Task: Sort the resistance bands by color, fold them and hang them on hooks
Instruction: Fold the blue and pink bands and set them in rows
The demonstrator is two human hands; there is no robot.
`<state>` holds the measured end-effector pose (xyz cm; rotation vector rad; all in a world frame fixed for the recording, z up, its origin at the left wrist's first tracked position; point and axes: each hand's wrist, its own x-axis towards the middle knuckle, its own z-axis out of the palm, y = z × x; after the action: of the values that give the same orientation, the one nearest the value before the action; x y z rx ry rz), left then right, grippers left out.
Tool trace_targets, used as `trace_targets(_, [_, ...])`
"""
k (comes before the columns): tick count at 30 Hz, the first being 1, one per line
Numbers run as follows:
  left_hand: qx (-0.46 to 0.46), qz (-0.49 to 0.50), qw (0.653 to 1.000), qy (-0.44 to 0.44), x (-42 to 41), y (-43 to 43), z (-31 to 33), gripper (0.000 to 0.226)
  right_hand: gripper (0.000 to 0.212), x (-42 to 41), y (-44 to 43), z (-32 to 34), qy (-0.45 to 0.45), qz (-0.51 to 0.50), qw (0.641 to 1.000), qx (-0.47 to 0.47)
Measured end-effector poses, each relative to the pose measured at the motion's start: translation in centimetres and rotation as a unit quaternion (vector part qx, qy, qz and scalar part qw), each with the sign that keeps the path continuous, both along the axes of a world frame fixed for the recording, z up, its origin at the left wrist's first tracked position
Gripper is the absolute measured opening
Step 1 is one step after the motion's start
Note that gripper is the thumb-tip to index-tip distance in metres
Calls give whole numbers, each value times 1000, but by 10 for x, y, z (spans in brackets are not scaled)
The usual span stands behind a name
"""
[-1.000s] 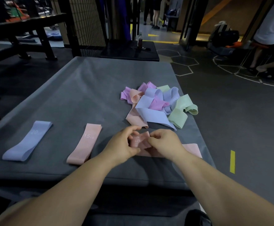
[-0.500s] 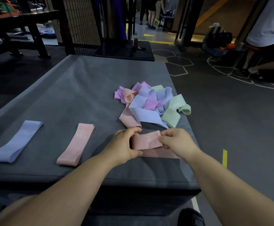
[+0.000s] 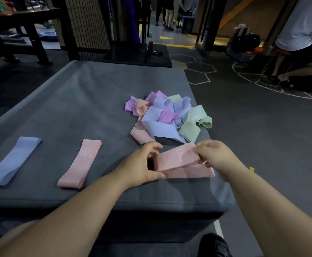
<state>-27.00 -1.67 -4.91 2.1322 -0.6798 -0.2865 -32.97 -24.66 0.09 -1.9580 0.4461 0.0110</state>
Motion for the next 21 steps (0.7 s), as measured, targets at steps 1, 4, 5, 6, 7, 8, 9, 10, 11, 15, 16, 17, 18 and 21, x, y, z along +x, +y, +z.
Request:
trace_targets(1, [2,-8,1000,0,-1,0,0,79,30,0,1,1,-4,-3,1000,5])
trace_targets(4, [13,-34,999,-8,-3,0,0,82,29,1,4,3,-14,-9,1000,21])
trace_targets(5, [15,-40,999,-9,-4,1,1,82,27,1,4,4,-13,-11,1000,21])
trace_targets(6, [16,-44,999,-9,-3,2,2,82,26,1,4,3,-9,-14,1000,20])
trace_targets(7, [18,-46,999,-6,-3,3,3,82,25,1,3,3,-3,-16,1000,16])
trace_targets(8, [22,-46,999,-4,-1,5,5,83,25,0,3,2,3,-17,1000,11])
trace_targets(9, [27,-44,999,-3,1,7,6,84,25,0,2,0,9,-15,1000,3])
trace_targets(10, [33,-42,999,-5,3,10,8,85,23,0,2,-1,15,-13,1000,-5])
trace_targets(11, [40,-41,998,-10,4,12,10,85,21,0,2,-2,19,-10,1000,-11])
trace_targets(15, [73,-42,996,-24,7,22,16,84,20,1,6,-6,29,4,999,-18])
trace_targets(16, [88,-43,995,-30,7,24,17,84,21,1,8,-6,30,7,999,-20])
trace_targets(17, [105,-42,993,-39,6,25,18,82,21,1,9,-7,31,10,999,-20])
trace_targets(18, [123,-42,990,-48,6,27,18,79,21,2,10,-8,33,11,999,-19])
trace_targets(21, [177,-41,979,-87,3,27,18,70,20,3,12,-8,36,16,999,-25])
